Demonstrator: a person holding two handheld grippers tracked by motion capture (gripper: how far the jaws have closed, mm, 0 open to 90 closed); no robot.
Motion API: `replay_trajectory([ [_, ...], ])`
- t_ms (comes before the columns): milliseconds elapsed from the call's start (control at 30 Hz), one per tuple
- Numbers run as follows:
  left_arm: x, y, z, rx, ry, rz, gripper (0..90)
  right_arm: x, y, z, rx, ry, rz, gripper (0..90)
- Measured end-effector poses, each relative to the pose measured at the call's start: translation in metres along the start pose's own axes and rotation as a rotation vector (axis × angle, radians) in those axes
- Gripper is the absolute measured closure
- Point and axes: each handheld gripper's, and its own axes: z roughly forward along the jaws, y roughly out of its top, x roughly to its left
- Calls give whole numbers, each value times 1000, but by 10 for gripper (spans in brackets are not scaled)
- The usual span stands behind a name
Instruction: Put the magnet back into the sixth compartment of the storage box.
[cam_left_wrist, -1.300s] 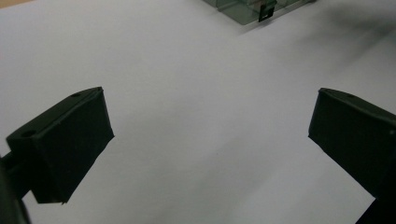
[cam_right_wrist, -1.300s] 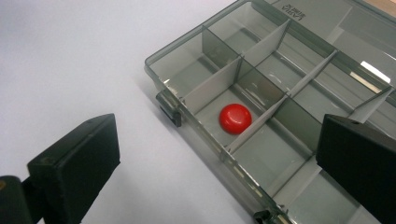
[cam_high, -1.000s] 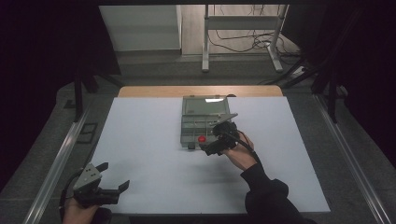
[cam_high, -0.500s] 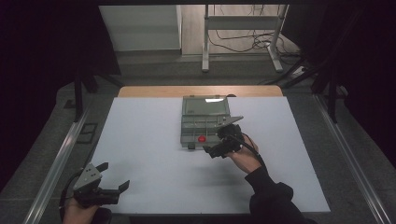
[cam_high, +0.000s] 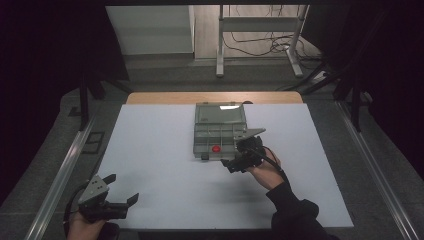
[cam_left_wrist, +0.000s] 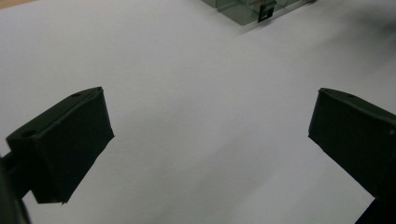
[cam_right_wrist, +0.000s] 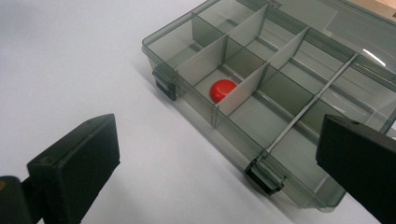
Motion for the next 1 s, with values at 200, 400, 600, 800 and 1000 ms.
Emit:
replay_trajectory([
  [200,0,0,0,0,0,0,1,2,-3,-8,-13,0,-1,0],
  [400,0,0,0,-3,1,-3,1,3,-8,-13,-18,-1,0,0],
  [600,0,0,0,-4,0,-5,1,4,-14,-17,-21,-9,-2,0],
  [800,0,0,0,-5,0,-6,1,4,-20,-21,-26,-16,-3,0],
  [1000,0,0,0,-5,0,-7,1,5,-25,-24,-31,-15,5,0],
])
